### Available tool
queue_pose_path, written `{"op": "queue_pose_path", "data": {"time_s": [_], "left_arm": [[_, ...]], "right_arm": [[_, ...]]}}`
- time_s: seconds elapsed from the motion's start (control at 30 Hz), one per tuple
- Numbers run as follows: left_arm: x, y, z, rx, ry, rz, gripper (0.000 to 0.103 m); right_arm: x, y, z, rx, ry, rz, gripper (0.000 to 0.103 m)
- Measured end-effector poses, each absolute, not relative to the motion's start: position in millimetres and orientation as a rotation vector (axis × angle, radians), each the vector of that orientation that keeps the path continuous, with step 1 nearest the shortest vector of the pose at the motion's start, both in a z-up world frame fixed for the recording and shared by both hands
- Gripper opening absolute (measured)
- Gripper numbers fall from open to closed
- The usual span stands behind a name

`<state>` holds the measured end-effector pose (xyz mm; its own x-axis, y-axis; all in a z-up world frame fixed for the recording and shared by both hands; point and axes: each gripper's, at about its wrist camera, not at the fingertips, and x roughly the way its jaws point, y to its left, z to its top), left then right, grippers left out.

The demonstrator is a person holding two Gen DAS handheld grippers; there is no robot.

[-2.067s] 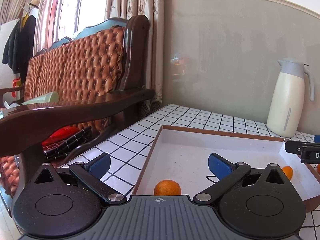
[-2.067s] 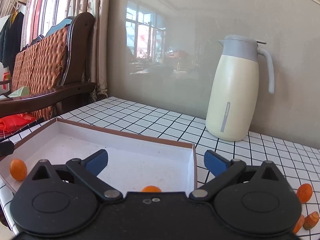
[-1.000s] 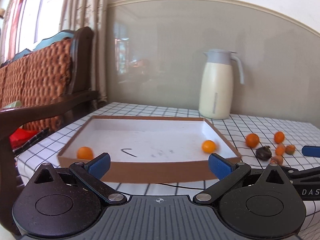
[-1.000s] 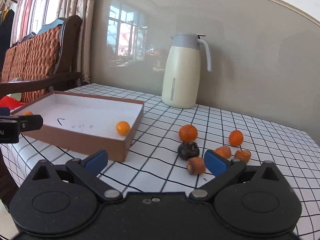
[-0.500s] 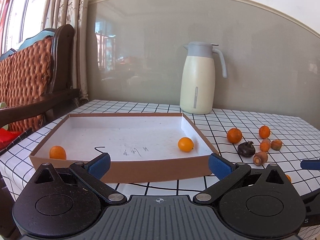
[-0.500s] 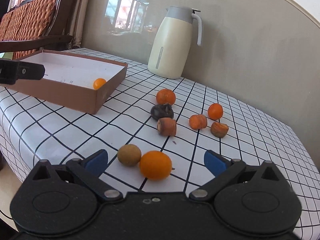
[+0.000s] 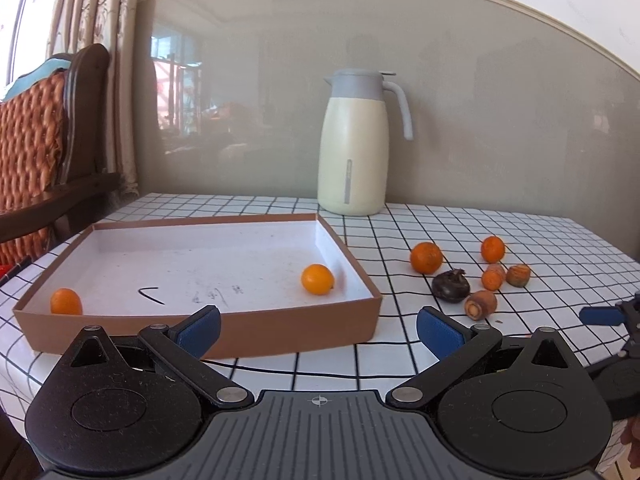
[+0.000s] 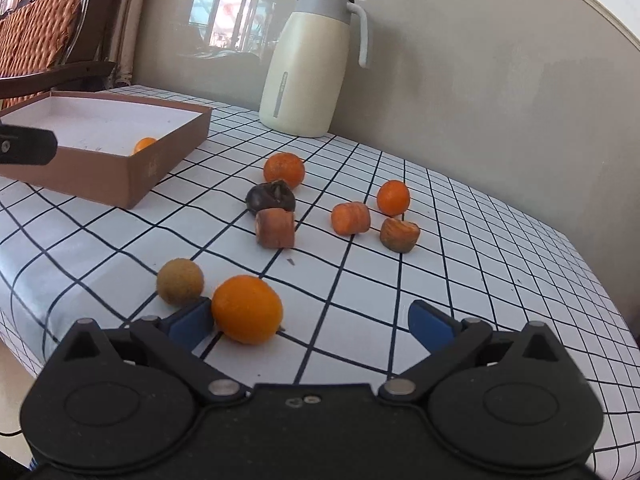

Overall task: Organize fruits
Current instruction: 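Grasp the brown round fruit with the left tool while the right tool grasps an orange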

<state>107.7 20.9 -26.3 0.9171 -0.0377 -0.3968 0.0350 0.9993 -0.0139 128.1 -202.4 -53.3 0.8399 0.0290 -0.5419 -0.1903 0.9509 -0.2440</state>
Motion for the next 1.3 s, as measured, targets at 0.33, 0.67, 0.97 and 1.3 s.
{"op": "queue_pose_path", "data": {"time_s": [0.33, 0.67, 0.97, 1.3], "left_arm": [[122.4, -45.4, -45.8, 0.121, 0.492, -0.192, 0.103], [123.0, -89.6, -56.9, 0.204, 0.519, -0.227, 0.101], [127.1, -96.1, -62.5, 0.19, 0.544, -0.22, 0.061], [129.4, -95.2, -65.9, 0.169, 0.518, -0.158, 0.049]], "right_arm": [[133.6, -239.9, -52.5, -0.238, 0.57, 0.096, 0.09], [135.0, -260.4, -44.2, -0.169, 0.529, 0.116, 0.092], [156.7, -260.9, -41.4, -0.128, 0.516, 0.151, 0.092], [164.5, -263.4, -43.1, -0.11, 0.52, 0.136, 0.091]]}}
